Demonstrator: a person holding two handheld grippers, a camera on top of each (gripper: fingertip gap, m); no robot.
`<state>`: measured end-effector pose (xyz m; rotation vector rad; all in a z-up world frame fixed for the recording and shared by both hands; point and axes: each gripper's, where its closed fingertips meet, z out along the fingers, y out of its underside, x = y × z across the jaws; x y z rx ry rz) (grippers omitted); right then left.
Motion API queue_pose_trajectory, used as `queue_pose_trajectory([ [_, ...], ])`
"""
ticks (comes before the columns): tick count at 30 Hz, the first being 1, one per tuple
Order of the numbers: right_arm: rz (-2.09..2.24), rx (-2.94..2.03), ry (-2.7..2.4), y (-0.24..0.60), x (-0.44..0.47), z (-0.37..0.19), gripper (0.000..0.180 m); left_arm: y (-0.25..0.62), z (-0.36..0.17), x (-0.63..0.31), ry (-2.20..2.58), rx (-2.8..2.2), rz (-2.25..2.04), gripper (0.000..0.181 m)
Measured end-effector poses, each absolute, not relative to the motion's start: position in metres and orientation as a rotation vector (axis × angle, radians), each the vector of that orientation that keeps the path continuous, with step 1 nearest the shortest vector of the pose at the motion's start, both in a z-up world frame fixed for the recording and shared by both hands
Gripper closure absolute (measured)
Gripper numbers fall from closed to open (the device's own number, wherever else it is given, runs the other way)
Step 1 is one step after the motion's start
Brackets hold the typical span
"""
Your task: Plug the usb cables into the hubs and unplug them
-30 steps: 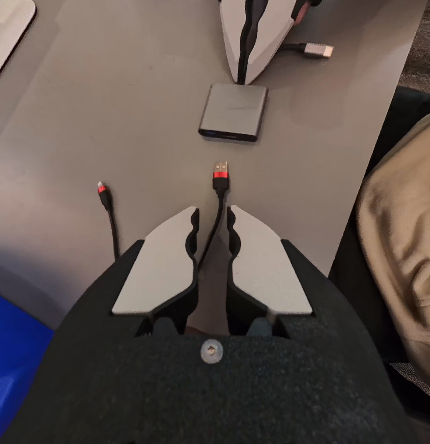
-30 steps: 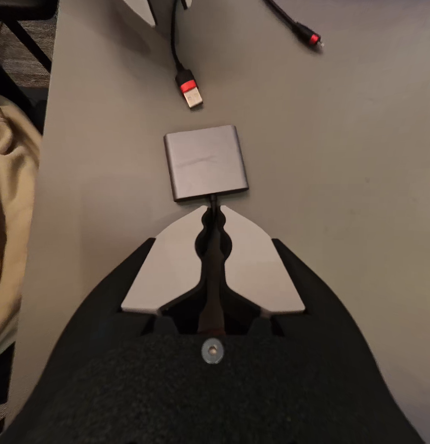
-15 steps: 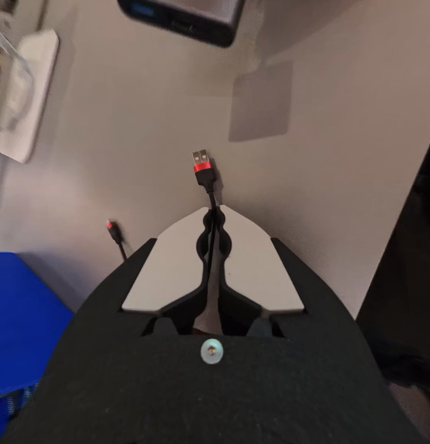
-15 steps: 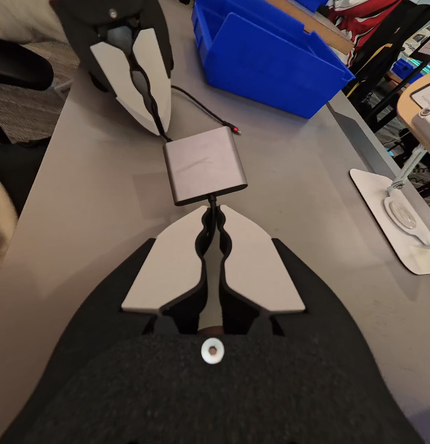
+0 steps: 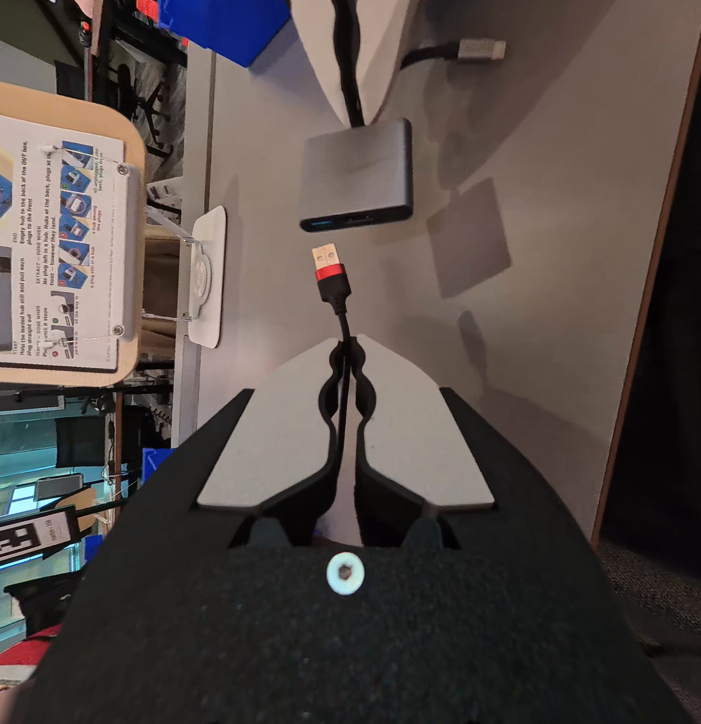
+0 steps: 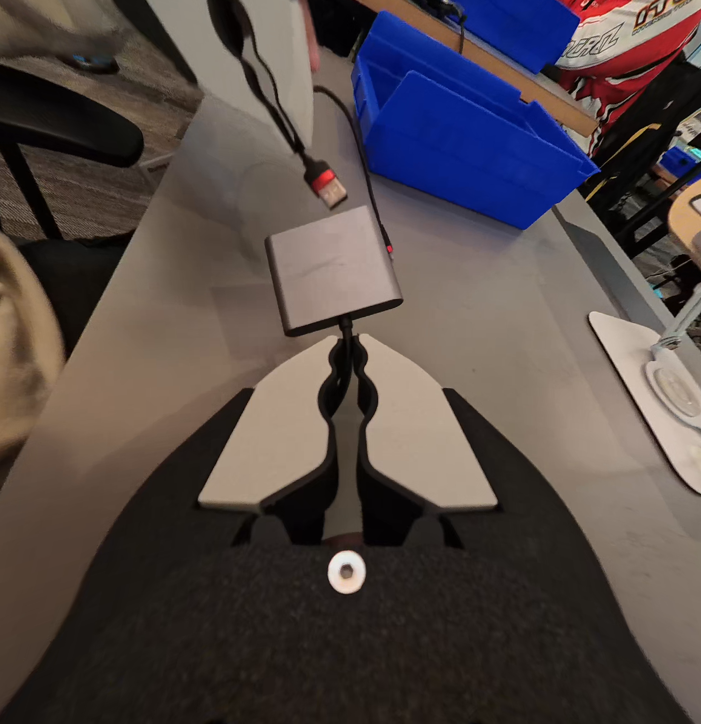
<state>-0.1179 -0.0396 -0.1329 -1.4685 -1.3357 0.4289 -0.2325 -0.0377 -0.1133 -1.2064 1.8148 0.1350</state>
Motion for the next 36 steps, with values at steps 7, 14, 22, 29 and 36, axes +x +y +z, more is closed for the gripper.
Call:
queue_pose_trajectory([
  [7,0.303,-1.381,-1.384,-0.039,-0.125,-0.134,0.176,-0.043,-0.109,-0.231,1.837,-1.2,0.077,0.178],
  [14,0.305,-1.376,-1.397,-0.041,-0.127,-0.136,0.176,-0.041,-0.118,-0.231,1.873,-1.215,0.086,0.178],
  [22,0.276,-1.376,-1.435,-0.042,-0.127,-0.141,0.176,-0.04,-0.12,-0.23,1.9,-1.22,0.092,0.178],
  [29,0.24,-1.387,-1.481,-0.045,-0.129,-0.145,0.176,-0.041,-0.123,-0.232,1.917,-1.235,0.09,0.178],
  [36,0.195,-1.38,-1.504,-0.045,-0.131,-0.145,0.176,-0.049,-0.129,-0.232,1.969,-1.243,0.061,0.178],
])
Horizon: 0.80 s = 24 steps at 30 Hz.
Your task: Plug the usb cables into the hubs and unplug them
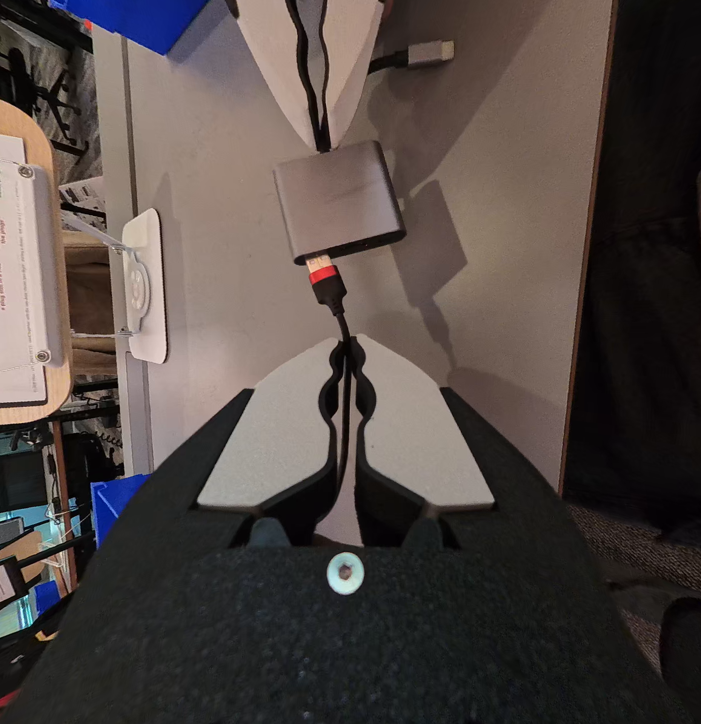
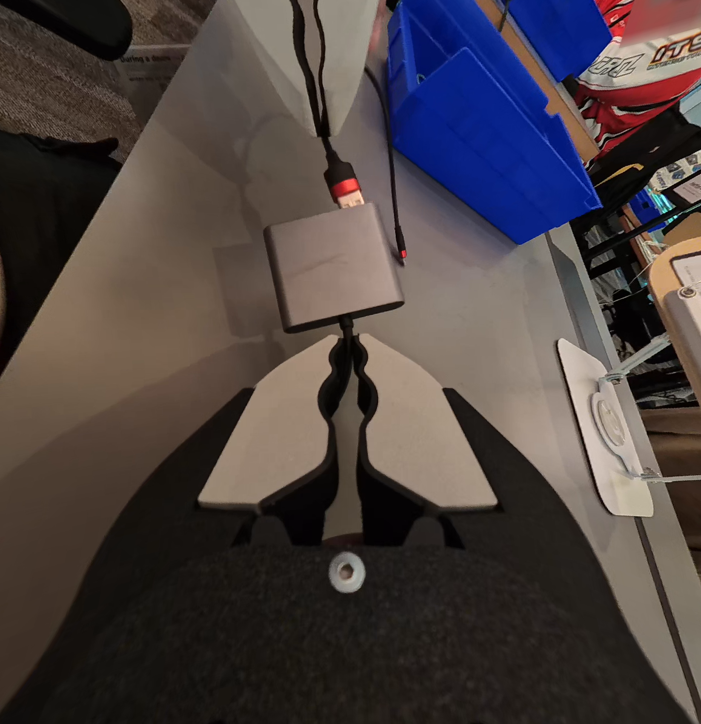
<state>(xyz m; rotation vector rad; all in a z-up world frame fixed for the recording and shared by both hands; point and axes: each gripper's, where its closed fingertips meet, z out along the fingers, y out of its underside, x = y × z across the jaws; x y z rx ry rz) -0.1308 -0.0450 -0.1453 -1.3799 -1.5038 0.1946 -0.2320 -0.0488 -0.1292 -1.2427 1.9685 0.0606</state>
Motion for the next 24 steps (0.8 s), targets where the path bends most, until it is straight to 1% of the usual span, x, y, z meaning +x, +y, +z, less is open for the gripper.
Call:
queue_pose_trajectory([
  [10,0.23,-1.357,-1.57,-0.056,-0.133,-0.143,0.176,-0.047,-0.137,-0.234,2.023,-1.199,0.143,0.178],
  [15,0.269,-1.4,-1.624,-0.061,-0.132,-0.15,0.176,-0.051,-0.142,-0.233,2.097,-1.159,0.18,0.178],
  [24,-0.033,-1.338,-1.729,-0.053,-0.128,-0.148,0.176,-0.045,-0.143,-0.232,2.111,-1.228,0.115,0.178],
])
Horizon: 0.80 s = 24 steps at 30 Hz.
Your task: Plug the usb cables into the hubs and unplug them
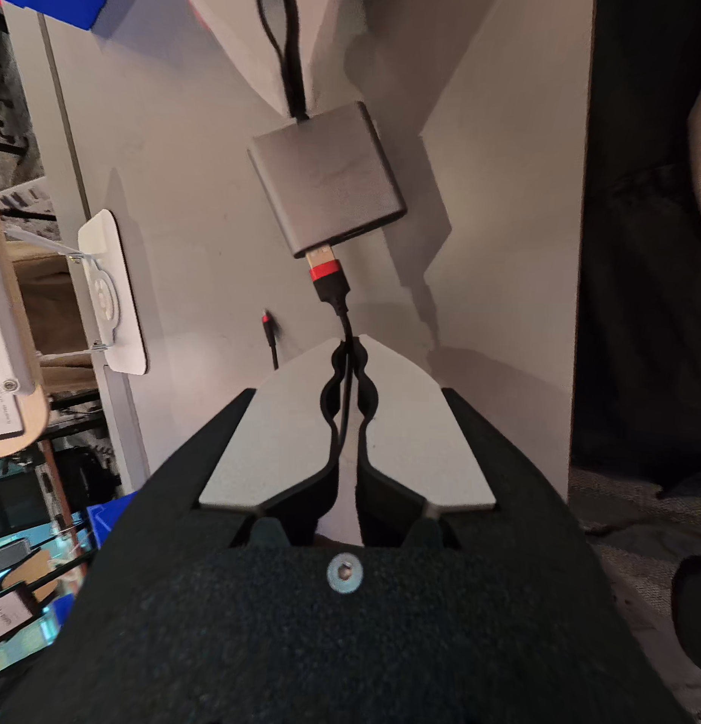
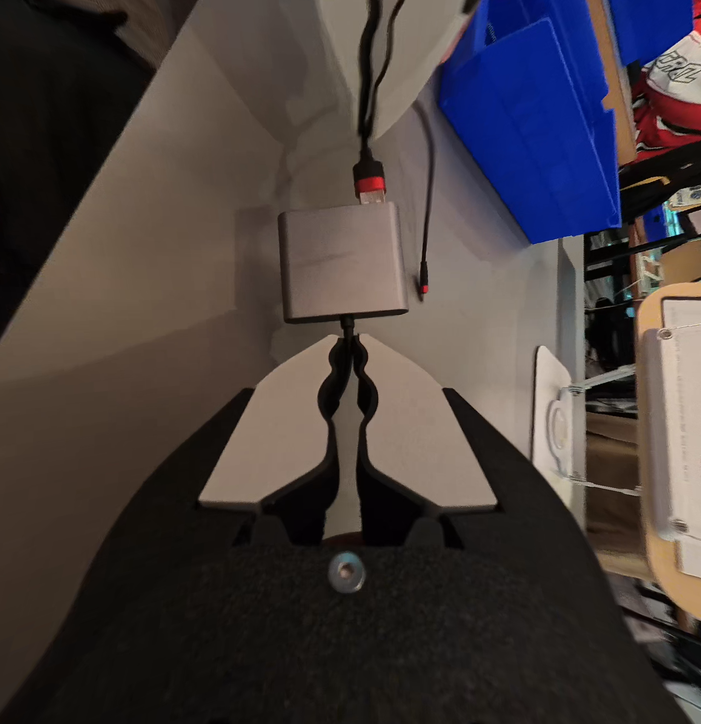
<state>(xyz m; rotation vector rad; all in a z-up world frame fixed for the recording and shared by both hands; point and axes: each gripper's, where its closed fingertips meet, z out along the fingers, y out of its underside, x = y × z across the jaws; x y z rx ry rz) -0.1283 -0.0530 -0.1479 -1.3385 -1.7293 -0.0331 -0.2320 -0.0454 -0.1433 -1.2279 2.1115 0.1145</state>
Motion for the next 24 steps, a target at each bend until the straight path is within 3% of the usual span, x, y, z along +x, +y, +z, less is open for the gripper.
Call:
queue_pose_trajectory([
  [24,0.064,-1.292,-1.683,-0.057,-0.136,-0.143,0.176,-0.037,-0.149,-0.235,2.031,-1.303,0.019,0.178],
])
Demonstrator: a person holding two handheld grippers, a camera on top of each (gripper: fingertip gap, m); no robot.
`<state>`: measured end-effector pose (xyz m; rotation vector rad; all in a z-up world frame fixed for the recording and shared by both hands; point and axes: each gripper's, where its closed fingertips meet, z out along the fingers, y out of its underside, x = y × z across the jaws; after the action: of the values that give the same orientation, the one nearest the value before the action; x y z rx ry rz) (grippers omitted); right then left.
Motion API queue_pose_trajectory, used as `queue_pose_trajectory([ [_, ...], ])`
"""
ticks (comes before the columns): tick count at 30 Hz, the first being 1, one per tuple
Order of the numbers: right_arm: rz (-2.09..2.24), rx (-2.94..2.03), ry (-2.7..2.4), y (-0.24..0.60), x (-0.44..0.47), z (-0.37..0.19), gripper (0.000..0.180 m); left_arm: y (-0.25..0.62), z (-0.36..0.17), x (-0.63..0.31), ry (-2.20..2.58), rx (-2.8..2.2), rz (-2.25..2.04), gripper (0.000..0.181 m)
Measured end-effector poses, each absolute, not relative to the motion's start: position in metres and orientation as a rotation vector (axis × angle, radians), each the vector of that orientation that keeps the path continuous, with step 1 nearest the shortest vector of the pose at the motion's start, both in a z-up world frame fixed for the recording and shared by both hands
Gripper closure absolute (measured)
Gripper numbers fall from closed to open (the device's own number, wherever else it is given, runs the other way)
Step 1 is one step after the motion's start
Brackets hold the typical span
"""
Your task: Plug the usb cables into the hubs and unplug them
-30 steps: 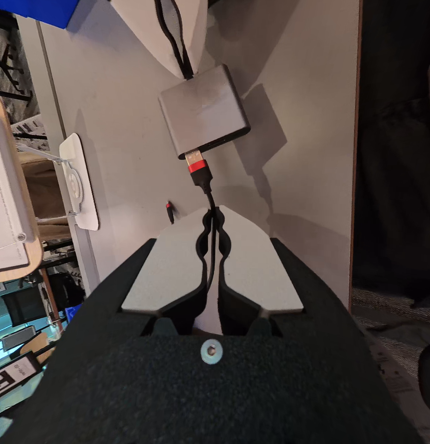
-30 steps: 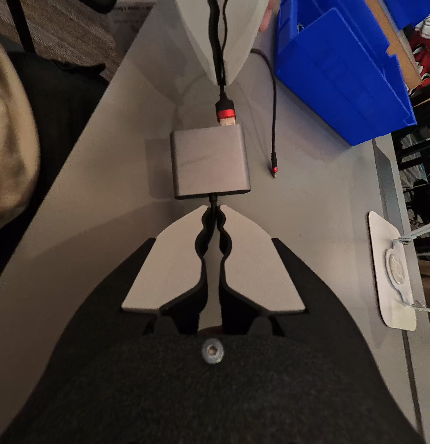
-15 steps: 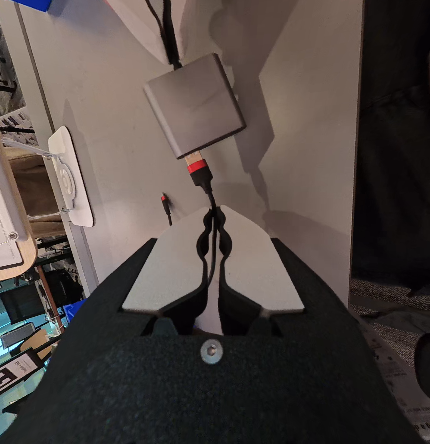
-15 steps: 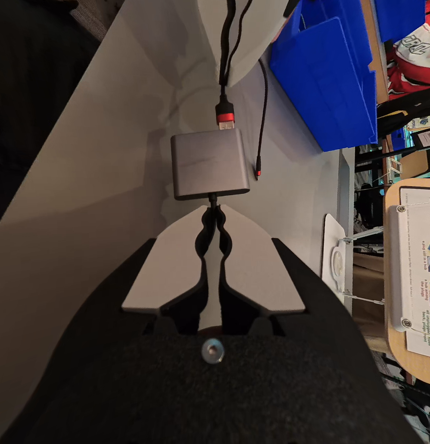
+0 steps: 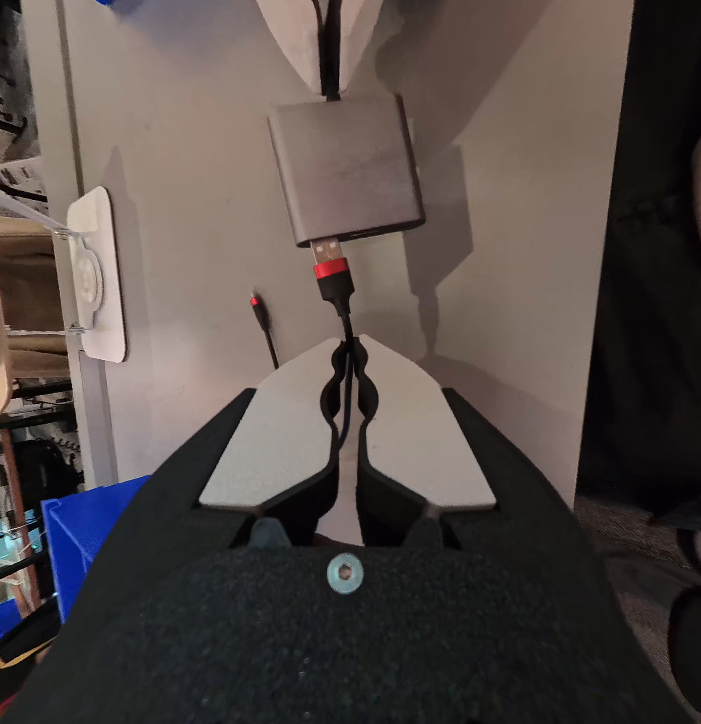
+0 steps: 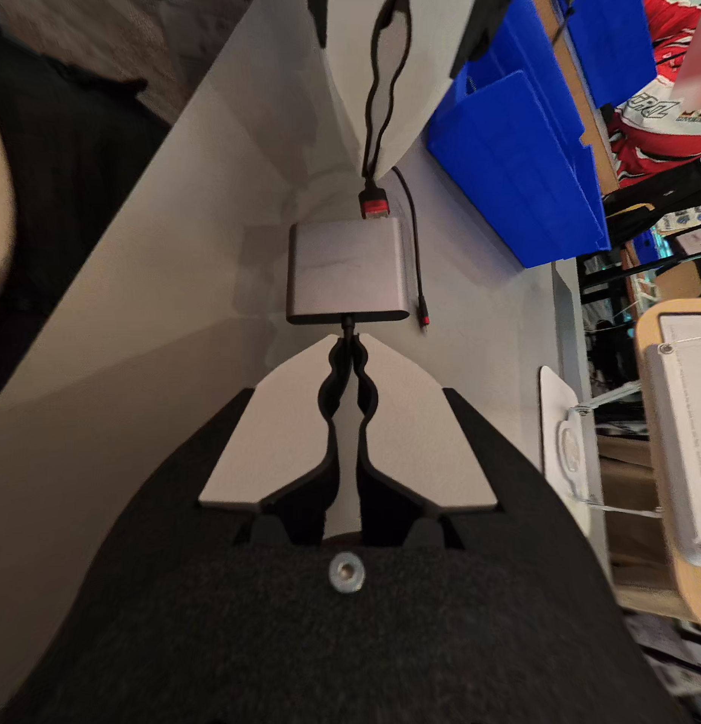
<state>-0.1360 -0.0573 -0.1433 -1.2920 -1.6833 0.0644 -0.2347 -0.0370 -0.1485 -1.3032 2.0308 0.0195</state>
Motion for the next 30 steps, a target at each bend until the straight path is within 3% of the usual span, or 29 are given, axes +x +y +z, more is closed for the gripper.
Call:
queue_pose_trajectory([
  [11,-0.189,-1.263,-1.846,-0.061,-0.14,-0.152,0.176,-0.038,-0.162,-0.241,2.226,-1.224,0.262,0.178],
  [25,0.288,-1.573,-1.653,-0.054,-0.141,-0.169,0.175,-0.023,-0.167,-0.239,2.135,-1.29,0.246,0.178],
  [30,0.534,-1.698,-1.607,-0.059,-0.141,-0.178,0.148,-0.022,-0.172,-0.241,2.125,-1.31,0.236,0.178],
])
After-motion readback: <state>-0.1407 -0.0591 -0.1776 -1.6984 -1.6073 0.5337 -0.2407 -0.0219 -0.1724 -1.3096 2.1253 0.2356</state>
